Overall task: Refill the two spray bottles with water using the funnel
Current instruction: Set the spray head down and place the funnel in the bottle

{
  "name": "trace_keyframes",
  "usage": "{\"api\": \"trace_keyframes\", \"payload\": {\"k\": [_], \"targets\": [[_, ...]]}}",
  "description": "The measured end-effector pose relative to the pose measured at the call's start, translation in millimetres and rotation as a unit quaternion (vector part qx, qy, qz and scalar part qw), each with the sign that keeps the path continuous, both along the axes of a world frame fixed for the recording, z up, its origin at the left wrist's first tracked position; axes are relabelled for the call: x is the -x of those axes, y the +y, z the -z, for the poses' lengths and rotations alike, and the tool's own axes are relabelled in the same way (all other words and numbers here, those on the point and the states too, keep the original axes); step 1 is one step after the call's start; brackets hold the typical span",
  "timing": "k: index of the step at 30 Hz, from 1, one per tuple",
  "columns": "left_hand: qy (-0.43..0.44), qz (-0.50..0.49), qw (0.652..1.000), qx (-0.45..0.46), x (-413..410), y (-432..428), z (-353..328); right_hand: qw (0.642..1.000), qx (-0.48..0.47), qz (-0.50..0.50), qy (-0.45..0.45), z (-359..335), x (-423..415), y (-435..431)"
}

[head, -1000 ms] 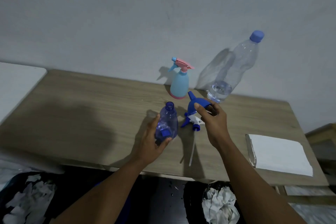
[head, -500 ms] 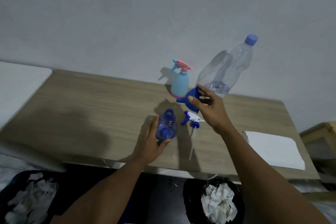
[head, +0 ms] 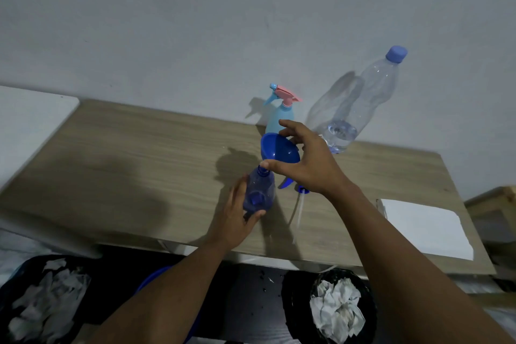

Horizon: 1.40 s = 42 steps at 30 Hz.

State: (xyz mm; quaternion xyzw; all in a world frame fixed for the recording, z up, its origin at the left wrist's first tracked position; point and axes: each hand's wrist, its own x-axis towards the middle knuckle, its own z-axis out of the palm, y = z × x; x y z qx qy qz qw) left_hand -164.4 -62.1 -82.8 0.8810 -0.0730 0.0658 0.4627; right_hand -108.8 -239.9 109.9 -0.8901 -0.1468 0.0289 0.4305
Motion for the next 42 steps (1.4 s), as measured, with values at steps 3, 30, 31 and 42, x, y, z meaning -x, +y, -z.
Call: {"api": "trace_keyframes", "payload": {"k": [3, 30, 31, 42], "targets": [[0.011, 0.003, 1.0, 0.006, 0, 2, 1, 0.999, 0.045, -0.026, -0.005, 2, 1, 8], [0.028, -0.016, 0.998, 0.059, 13, -3, -21, 0.985, -0.086, 0.15, 0.018, 56, 28, -43], [0.037, -0.029, 0.996, 0.072, 18, -5, -26, 0.982, -0.084, 0.165, 0.028, 59, 31, -53], [0.026, 0.023, 0.996, 0.077, 70, -93, -53, 0.96, -0.108, 0.258, 0.003, 38, 1, -154]]}}
